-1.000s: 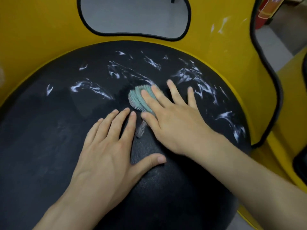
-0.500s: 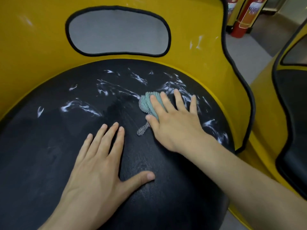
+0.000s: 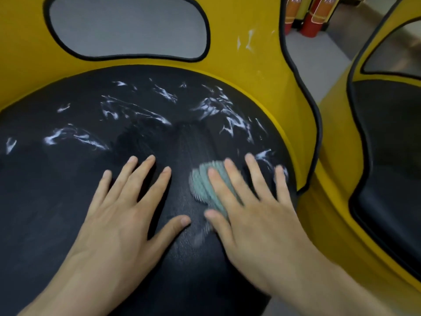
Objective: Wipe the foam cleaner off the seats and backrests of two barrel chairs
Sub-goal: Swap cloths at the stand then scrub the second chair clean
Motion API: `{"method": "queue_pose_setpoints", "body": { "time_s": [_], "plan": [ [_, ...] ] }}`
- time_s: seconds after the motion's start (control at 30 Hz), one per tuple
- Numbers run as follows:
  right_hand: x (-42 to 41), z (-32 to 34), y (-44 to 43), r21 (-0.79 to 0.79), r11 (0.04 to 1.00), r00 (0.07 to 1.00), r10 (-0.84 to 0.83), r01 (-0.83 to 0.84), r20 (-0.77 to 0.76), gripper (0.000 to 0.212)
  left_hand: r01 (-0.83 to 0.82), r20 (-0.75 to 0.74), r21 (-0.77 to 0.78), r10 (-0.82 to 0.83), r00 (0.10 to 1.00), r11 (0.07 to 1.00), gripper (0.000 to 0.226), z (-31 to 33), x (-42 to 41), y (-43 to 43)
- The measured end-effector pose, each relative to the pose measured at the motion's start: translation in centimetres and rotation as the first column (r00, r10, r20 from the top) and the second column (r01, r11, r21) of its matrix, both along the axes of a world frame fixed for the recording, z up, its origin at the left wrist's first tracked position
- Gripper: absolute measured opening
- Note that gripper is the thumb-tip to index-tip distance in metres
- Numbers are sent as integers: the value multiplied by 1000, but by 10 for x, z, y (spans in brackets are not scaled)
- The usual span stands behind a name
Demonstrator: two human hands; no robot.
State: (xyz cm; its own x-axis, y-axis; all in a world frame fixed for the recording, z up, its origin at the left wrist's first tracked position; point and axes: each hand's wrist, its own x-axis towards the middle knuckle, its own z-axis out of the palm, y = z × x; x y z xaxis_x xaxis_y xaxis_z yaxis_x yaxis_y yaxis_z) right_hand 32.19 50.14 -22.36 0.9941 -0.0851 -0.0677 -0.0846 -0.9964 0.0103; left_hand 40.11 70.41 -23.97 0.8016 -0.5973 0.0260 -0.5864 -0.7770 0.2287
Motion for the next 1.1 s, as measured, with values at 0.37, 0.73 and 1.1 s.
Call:
{"method": "queue_pose_setpoints", "body": {
  "time_s": [0.37, 0.73, 1.1],
  "plan": [
    [-50, -14, -15, -26, 1000, 992, 15, -12, 129, 65, 128, 0, 16, -128, 992, 992, 88, -3, -7, -21],
    [-43, -17, 4, 116, 992, 985, -64, 46, 160, 67, 113, -13, -21, -113, 993, 993, 73, 2, 5, -31],
    [-10, 4, -12, 245, 970, 981, -34, -14, 192, 57, 73, -37, 7, -73, 997, 997, 68, 8, 0, -32]
  ]
}}
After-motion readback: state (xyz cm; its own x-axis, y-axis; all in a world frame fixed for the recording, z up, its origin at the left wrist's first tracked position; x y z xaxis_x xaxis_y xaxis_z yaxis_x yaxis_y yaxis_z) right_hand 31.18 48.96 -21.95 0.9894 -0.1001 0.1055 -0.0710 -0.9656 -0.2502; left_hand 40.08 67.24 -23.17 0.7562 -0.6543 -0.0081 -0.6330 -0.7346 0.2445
